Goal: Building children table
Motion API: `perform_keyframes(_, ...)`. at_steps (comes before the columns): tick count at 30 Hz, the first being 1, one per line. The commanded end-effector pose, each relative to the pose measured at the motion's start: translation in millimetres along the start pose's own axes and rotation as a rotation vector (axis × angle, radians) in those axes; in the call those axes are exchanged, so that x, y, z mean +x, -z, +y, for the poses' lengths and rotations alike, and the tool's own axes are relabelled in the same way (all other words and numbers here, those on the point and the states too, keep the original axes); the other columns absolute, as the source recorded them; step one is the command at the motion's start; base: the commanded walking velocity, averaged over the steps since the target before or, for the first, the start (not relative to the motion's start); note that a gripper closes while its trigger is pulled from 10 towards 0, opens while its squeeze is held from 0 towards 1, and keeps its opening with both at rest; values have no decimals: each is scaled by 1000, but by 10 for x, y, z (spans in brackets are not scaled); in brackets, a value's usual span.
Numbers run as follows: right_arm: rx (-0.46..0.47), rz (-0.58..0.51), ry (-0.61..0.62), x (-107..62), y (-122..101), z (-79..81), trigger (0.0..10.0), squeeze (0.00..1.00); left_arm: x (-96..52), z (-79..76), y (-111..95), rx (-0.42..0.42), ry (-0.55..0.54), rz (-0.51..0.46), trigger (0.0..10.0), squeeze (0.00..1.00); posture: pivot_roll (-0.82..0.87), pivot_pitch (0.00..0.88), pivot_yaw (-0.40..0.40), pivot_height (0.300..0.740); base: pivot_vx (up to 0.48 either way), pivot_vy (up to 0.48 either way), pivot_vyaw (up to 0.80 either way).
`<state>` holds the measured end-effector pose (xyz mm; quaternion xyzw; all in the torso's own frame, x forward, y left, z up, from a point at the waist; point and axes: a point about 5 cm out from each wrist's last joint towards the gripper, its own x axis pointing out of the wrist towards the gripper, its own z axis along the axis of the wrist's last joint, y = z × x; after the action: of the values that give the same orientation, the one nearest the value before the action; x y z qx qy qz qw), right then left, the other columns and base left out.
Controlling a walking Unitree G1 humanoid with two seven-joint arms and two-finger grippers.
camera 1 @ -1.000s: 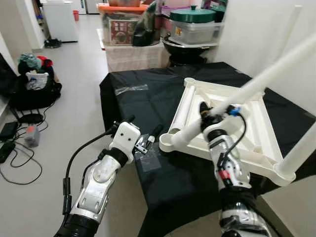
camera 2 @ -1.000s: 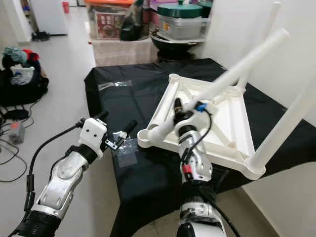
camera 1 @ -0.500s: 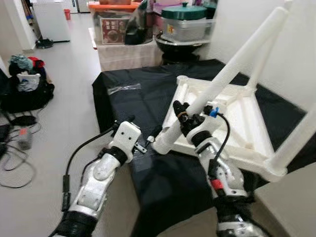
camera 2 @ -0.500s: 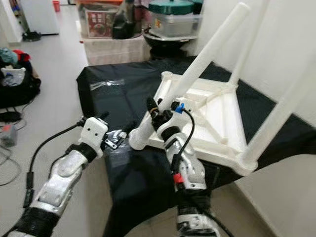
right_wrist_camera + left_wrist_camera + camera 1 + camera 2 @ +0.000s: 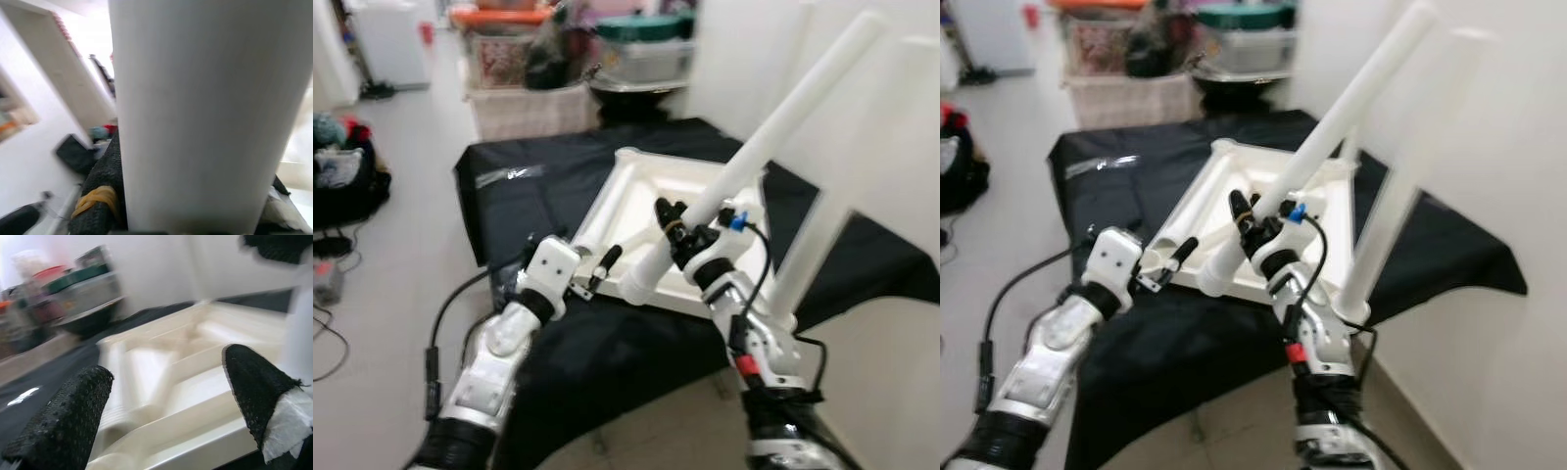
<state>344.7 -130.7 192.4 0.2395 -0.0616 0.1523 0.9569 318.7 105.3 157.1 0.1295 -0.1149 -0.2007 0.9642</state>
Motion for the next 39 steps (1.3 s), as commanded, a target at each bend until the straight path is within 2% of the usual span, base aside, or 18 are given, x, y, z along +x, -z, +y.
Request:
perform_keyframes(1,1,-16,-17,21,-22,67,0,0,-29,52,27,18,-9,16,10000,0,14,0,-56,740,0,-262,0)
perform_keyframes(15,-7,-21,-9,7,-52,25,0,0,-3,47,33,14,-19,20,10000,0,11,0,-56,740,0,-373,0)
perform_keyframes(24,-4,-24,-26,26,-41,65,0,0,-5,97,56,19,-39,31,10000,0,14,0,-53,740,0,-449,0)
perform_keyframes(39,9,-22,-82,34,14,156,0,0,-22,149,55,-8,-83,29,10000,0,24,0,-57,740,0,0,0)
